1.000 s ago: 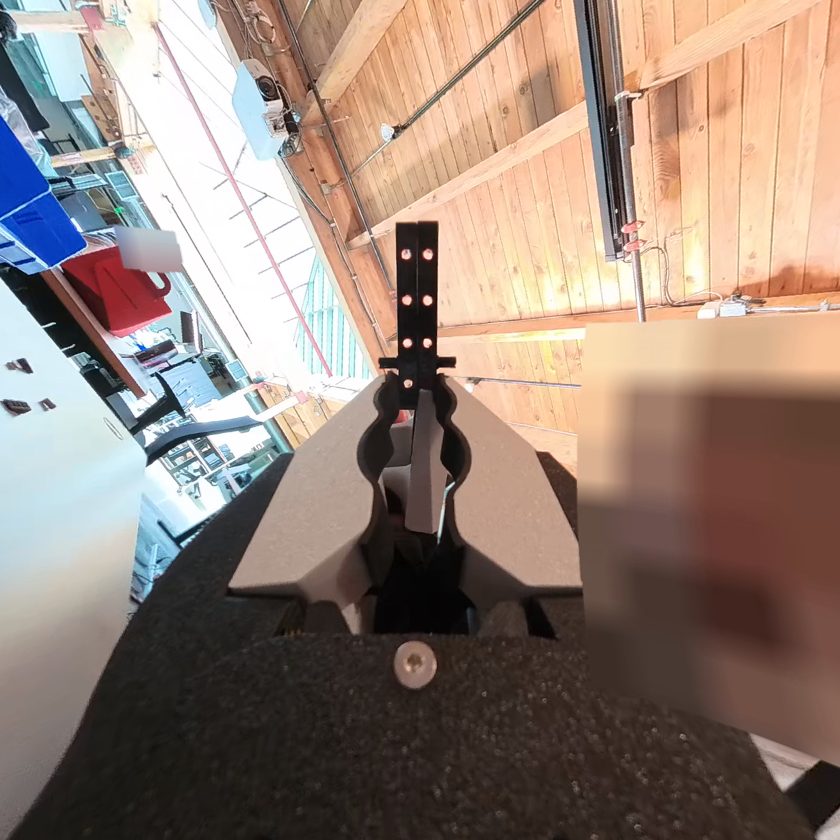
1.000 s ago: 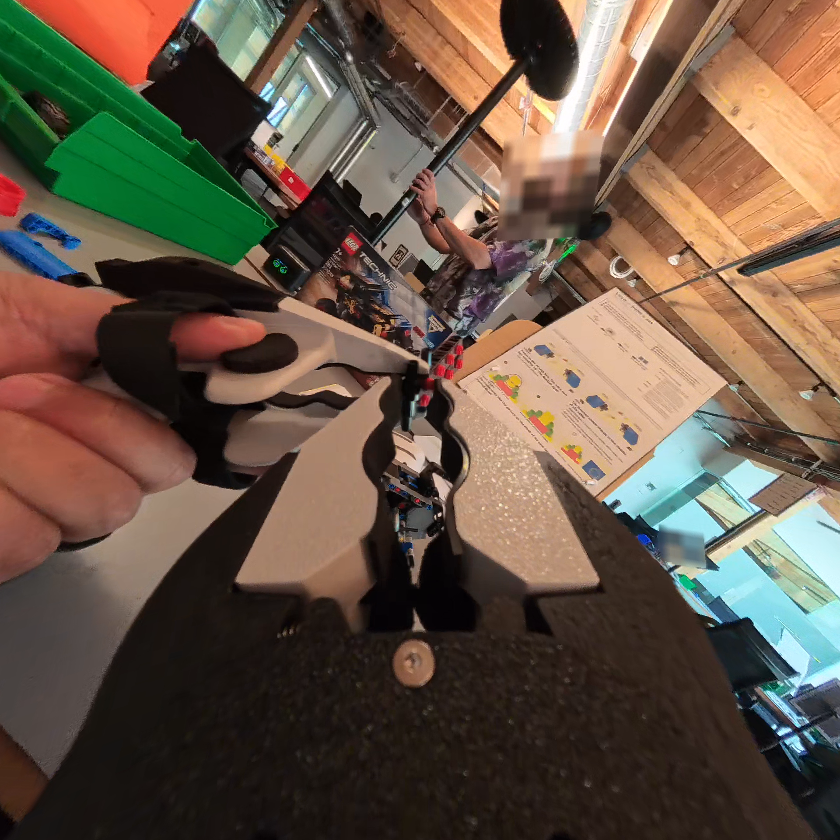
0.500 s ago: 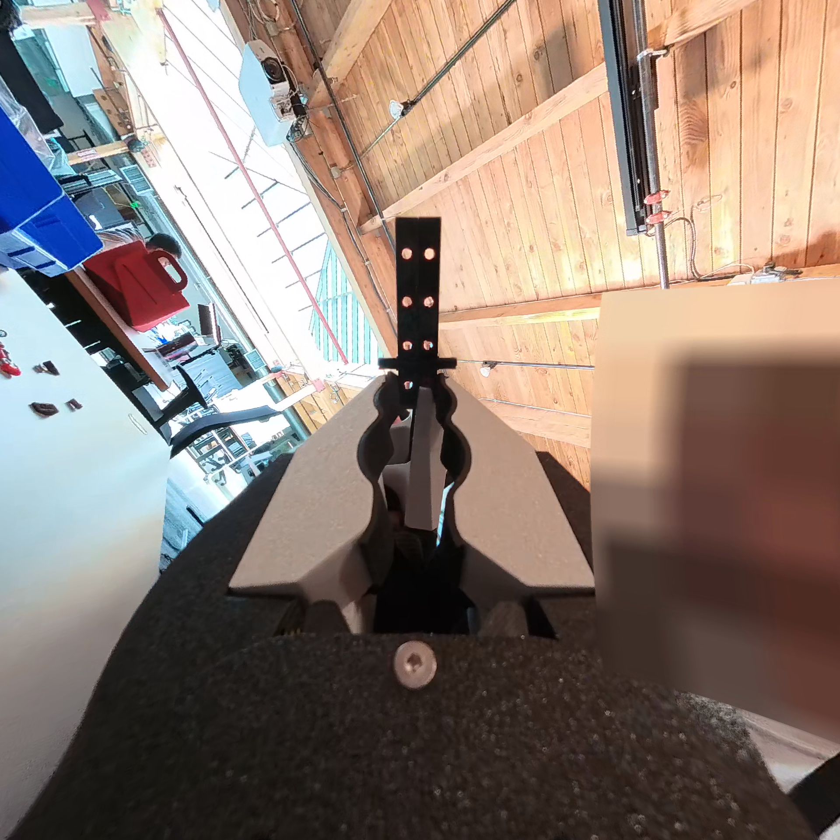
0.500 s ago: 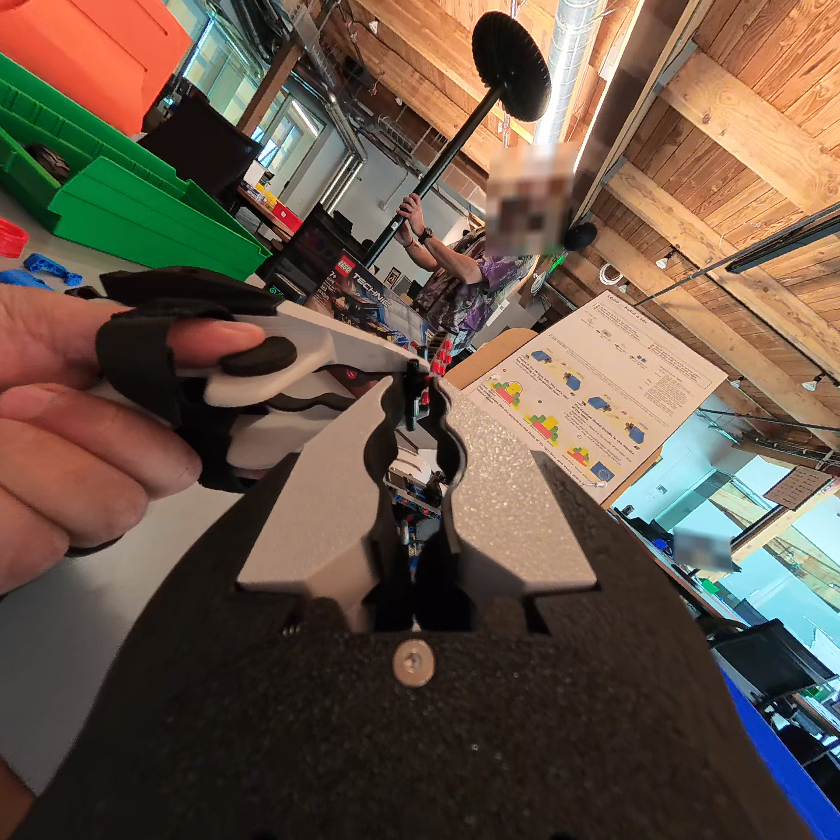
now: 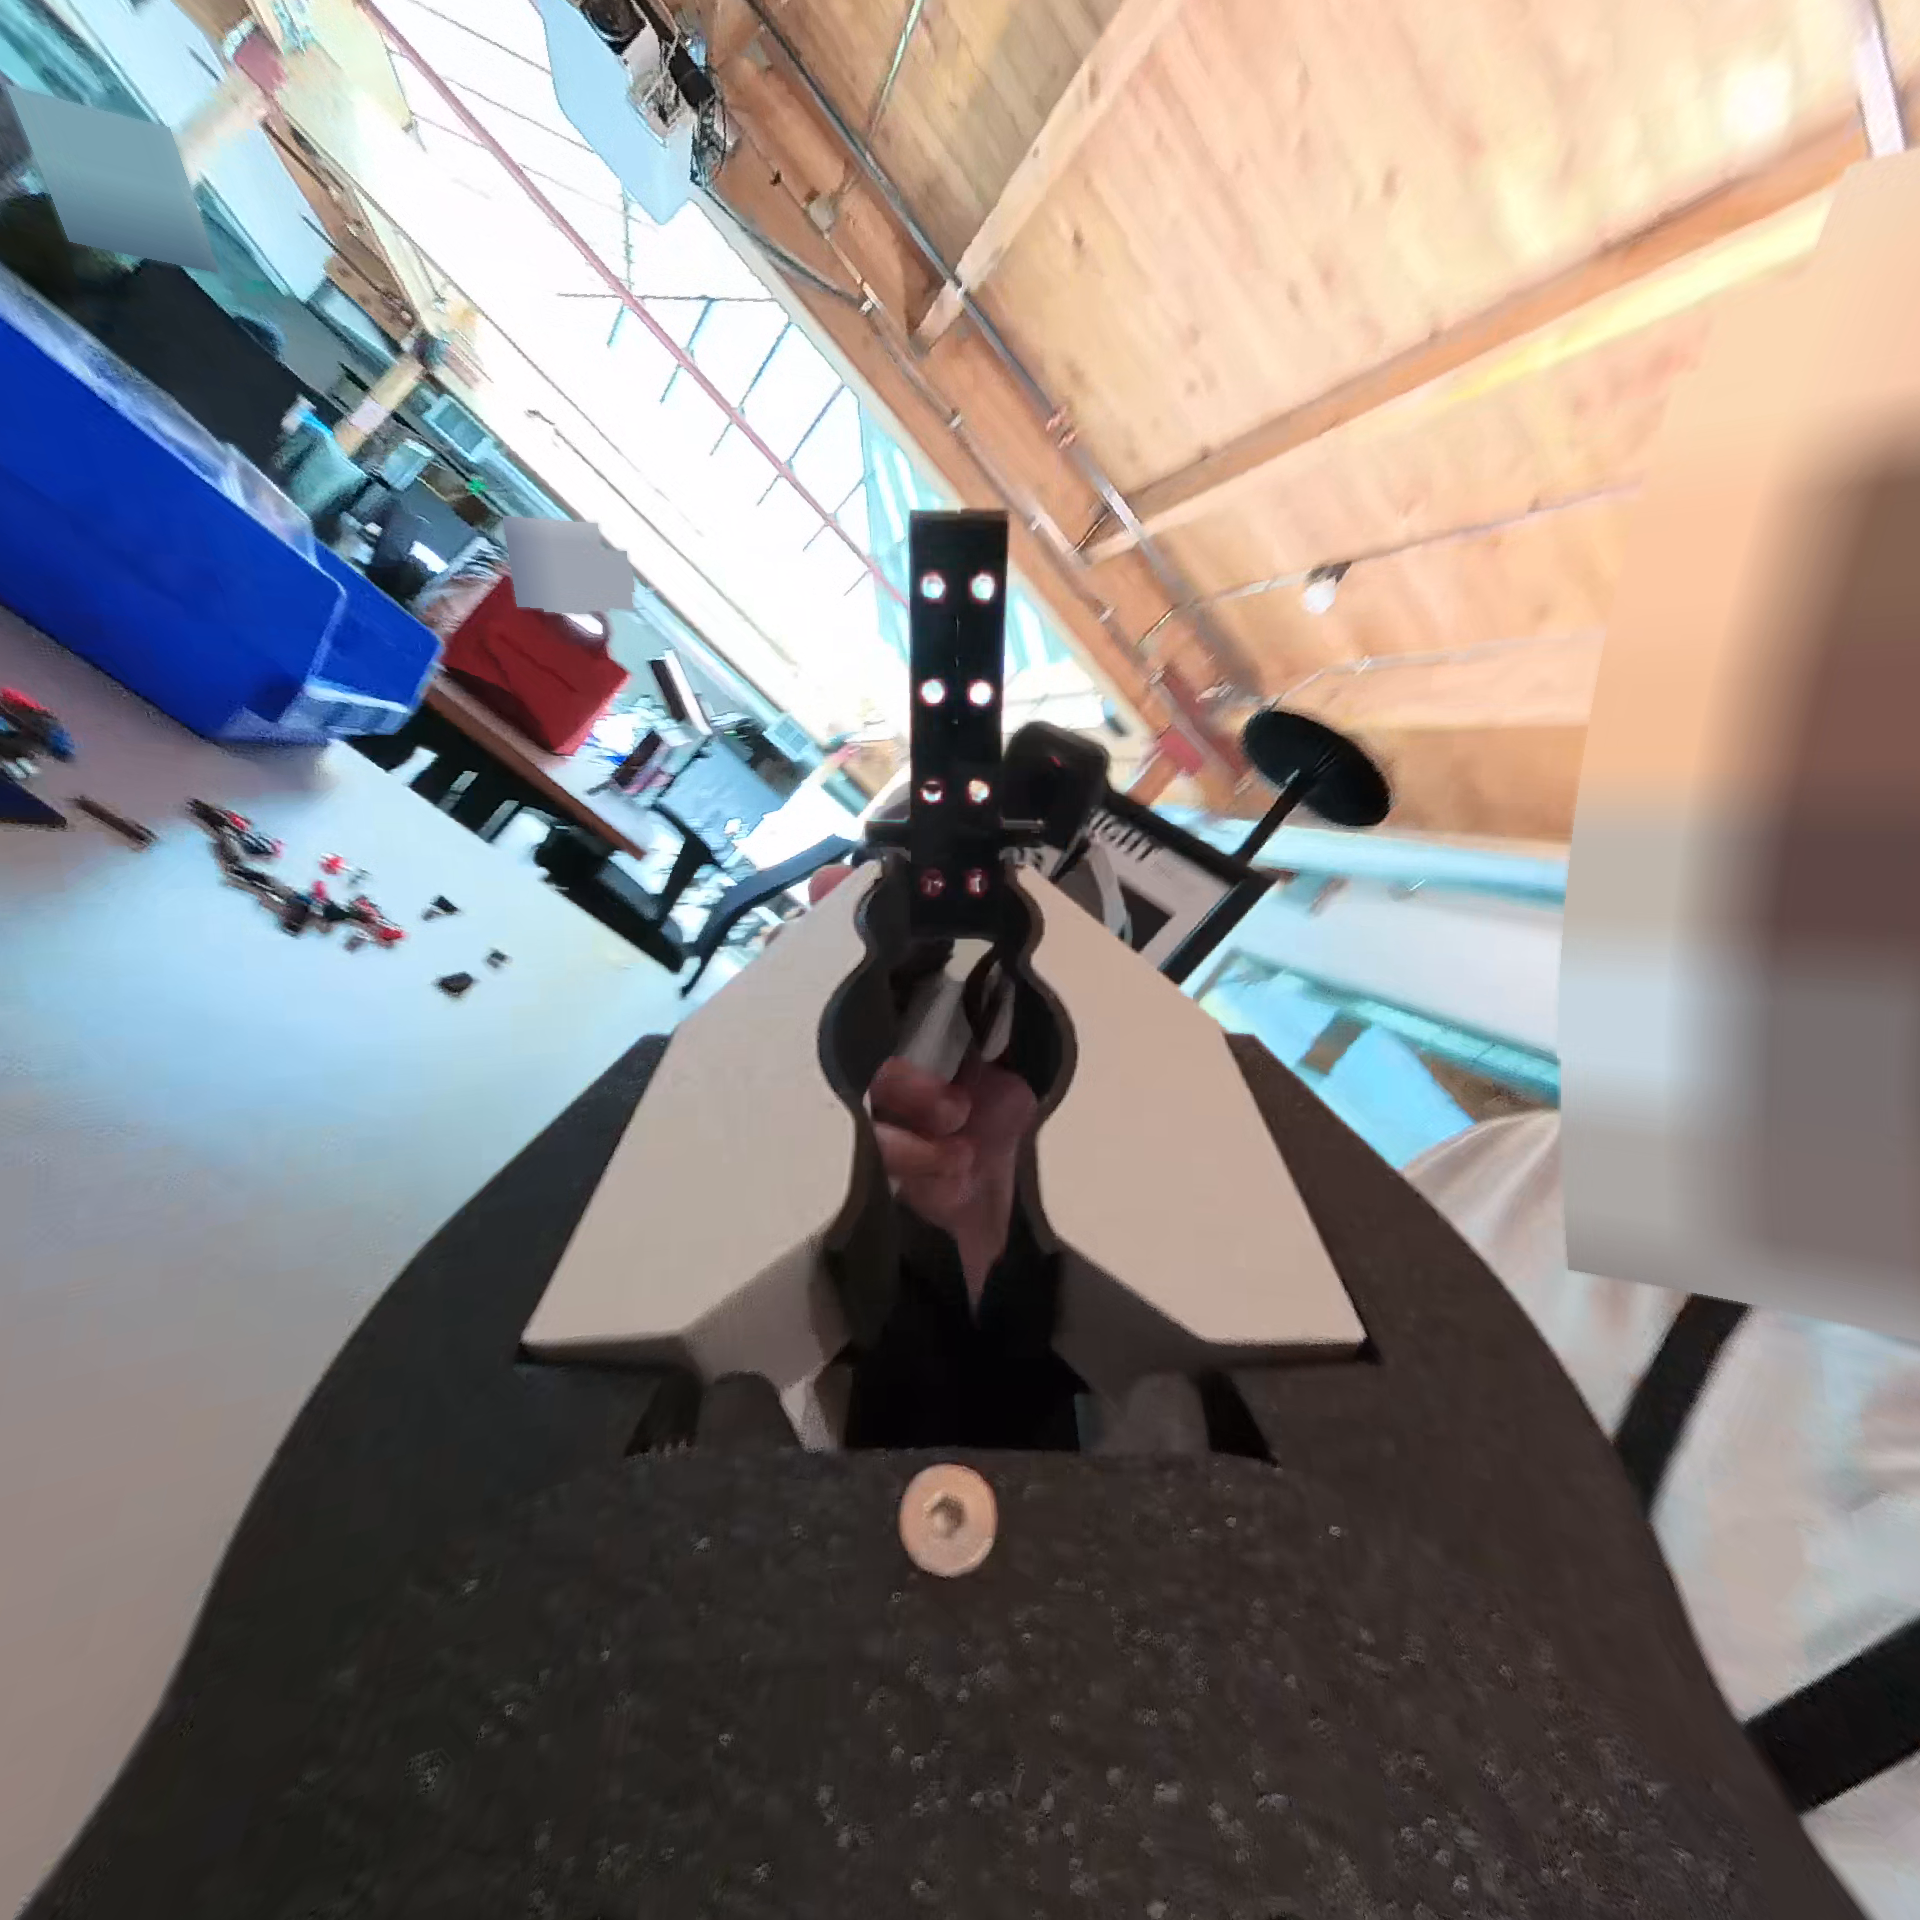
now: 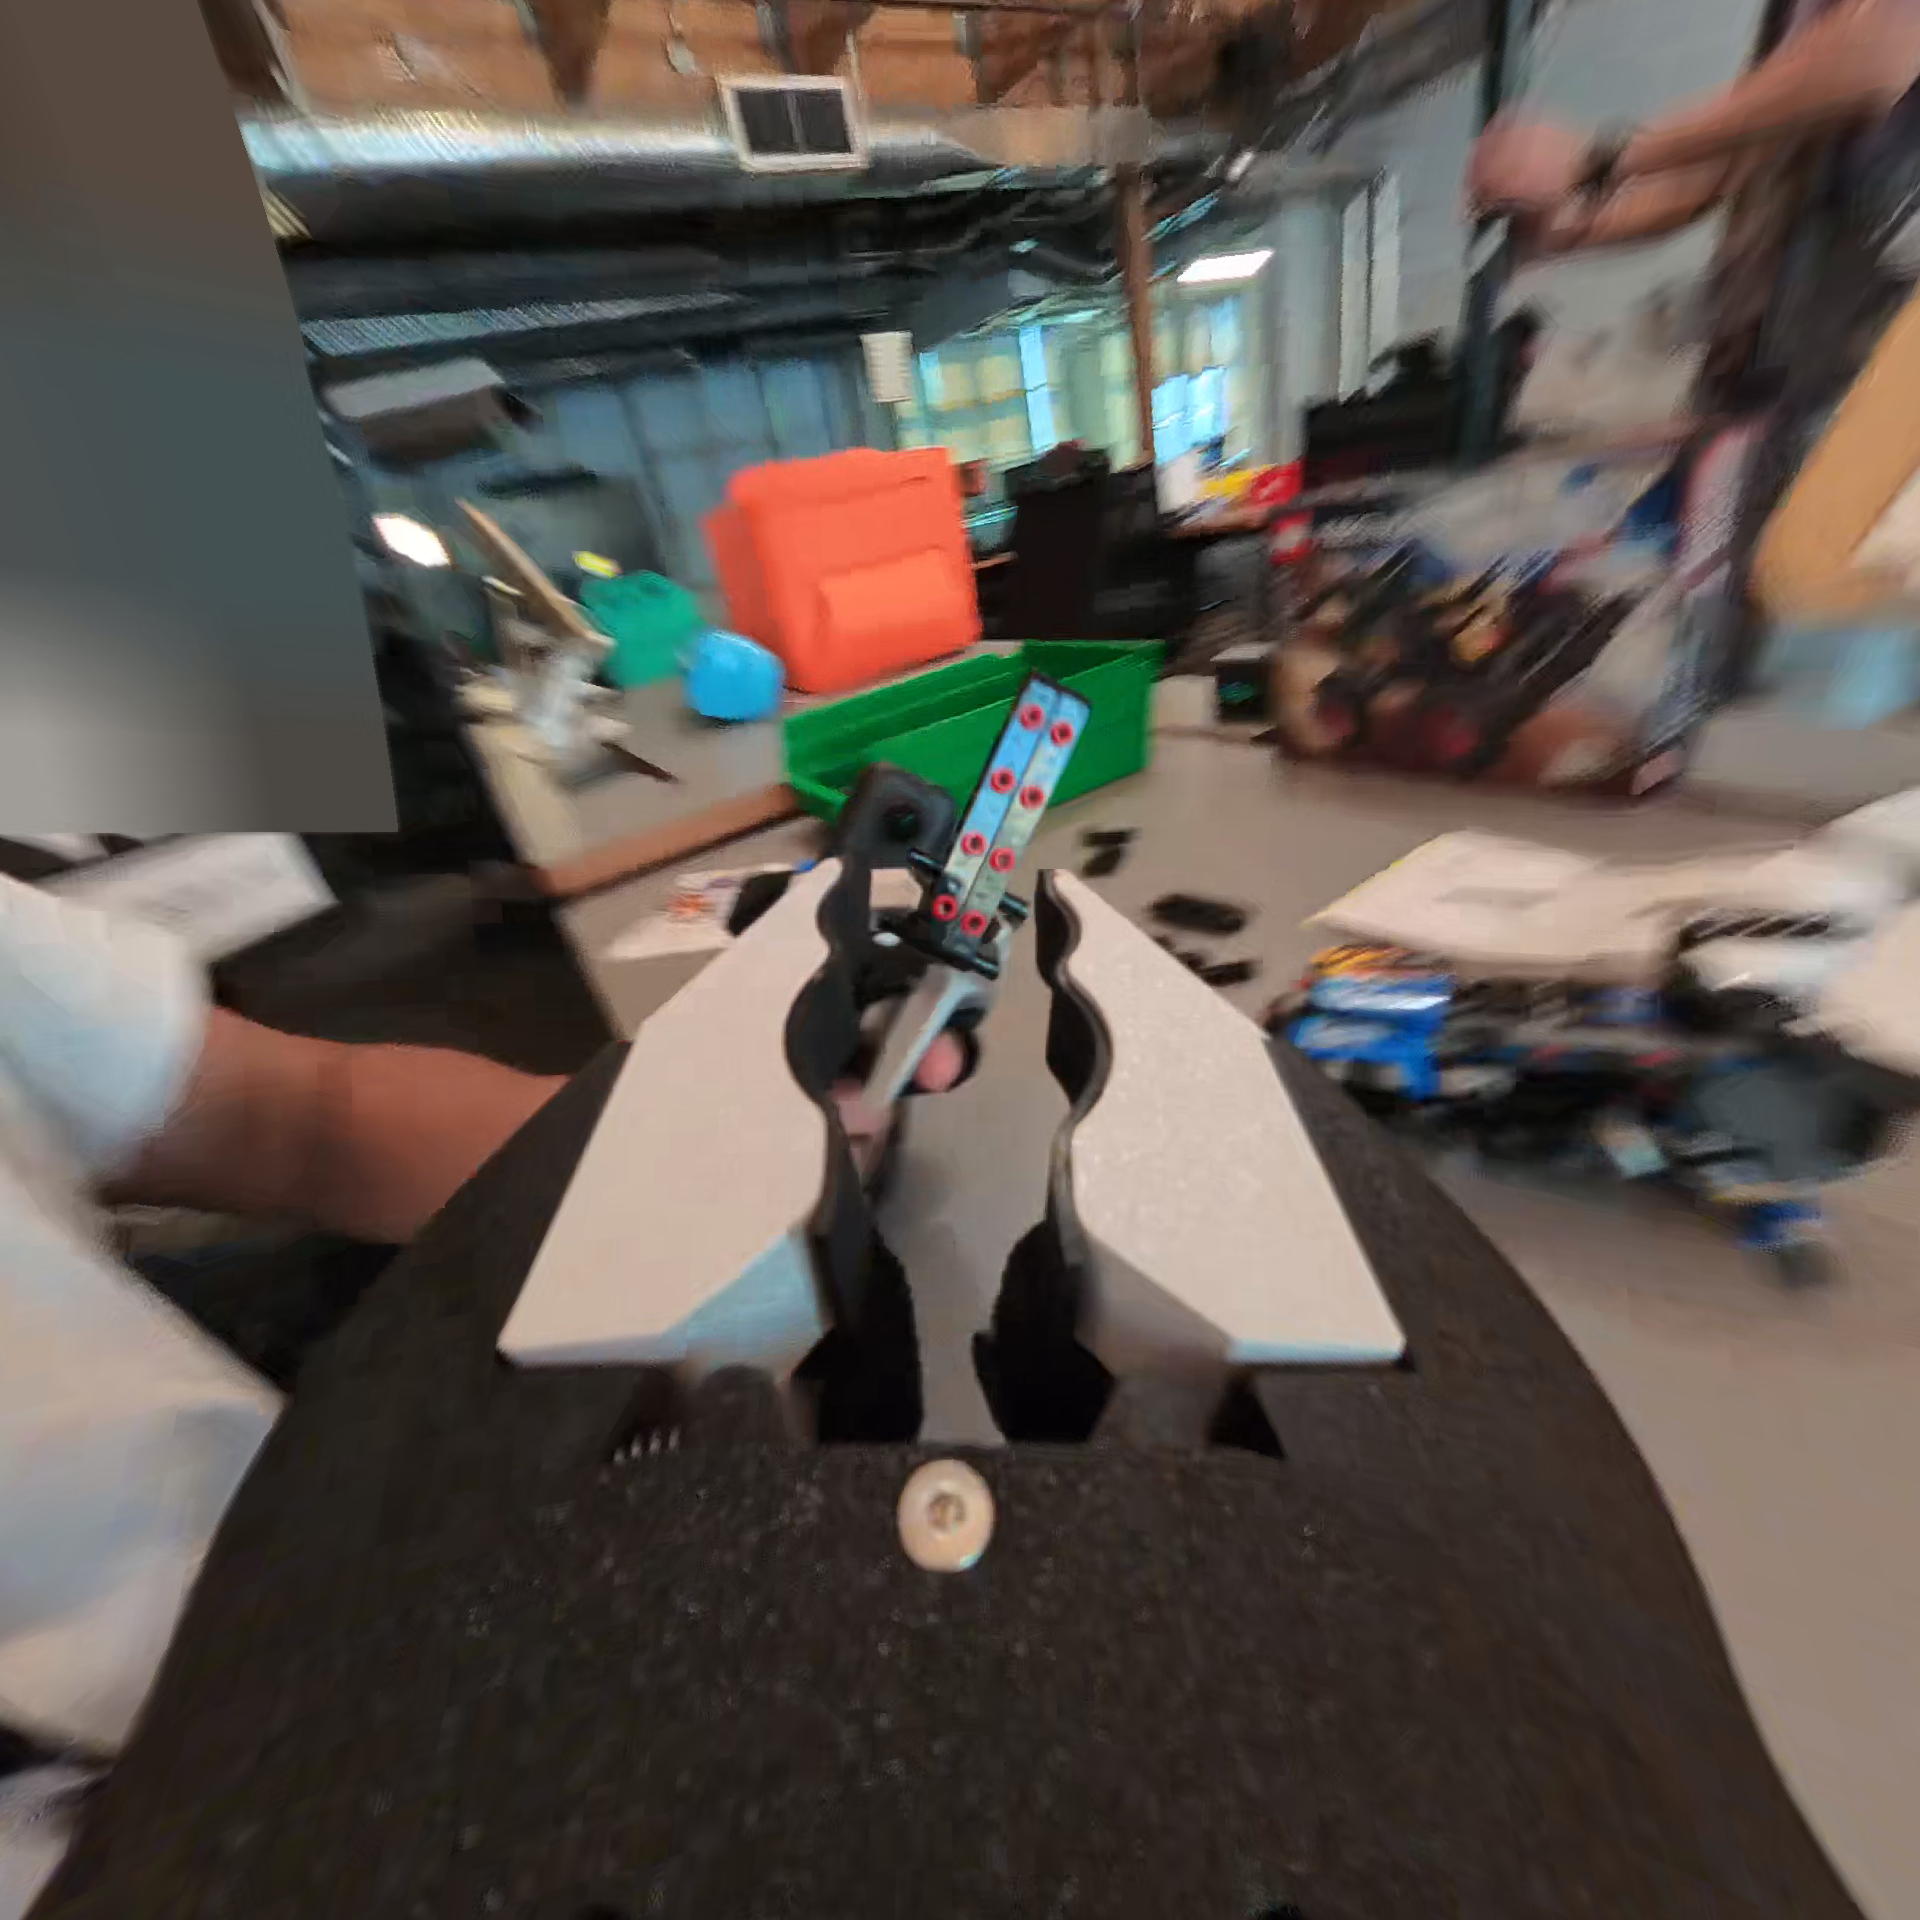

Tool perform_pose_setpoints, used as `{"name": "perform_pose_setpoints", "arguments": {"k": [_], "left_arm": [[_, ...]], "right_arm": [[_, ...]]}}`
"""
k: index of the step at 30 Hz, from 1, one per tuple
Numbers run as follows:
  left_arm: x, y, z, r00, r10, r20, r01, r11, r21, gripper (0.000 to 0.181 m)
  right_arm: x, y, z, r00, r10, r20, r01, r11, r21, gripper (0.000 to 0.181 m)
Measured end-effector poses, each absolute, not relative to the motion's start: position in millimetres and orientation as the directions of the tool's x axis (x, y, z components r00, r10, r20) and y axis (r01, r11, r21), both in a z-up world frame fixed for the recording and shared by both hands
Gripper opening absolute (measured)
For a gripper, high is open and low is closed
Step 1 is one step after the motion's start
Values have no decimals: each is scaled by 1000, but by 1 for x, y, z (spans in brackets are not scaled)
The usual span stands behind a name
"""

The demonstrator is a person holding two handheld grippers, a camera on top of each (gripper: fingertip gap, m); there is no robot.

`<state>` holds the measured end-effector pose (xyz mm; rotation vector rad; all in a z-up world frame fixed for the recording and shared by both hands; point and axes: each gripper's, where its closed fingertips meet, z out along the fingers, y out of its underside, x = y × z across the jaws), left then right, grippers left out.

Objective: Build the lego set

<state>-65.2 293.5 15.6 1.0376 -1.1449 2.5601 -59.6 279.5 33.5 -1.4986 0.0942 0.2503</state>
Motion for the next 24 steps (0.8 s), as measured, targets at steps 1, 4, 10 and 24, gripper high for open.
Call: {"name": "perform_pose_setpoints", "arguments": {"k": [1,4,10,24], "left_arm": [[-68,291,17,-766,-196,612,-351,-669,-655,13],[-80,276,22,-817,-320,479,-240,-567,-788,13],[-89,261,18,-825,-332,457,-248,-513,-822,14],[-83,285,-16,-709,-589,388,-275,-275,-921,30]], "right_arm": [[-62,282,31,931,181,-316,-326,25,-945,36],[-66,288,26,874,259,-410,-430,24,-902,33],[-87,280,36,826,407,-389,-442,40,-896,22],[-73,284,-2,993,108,50,60,-88,-994,15]]}}
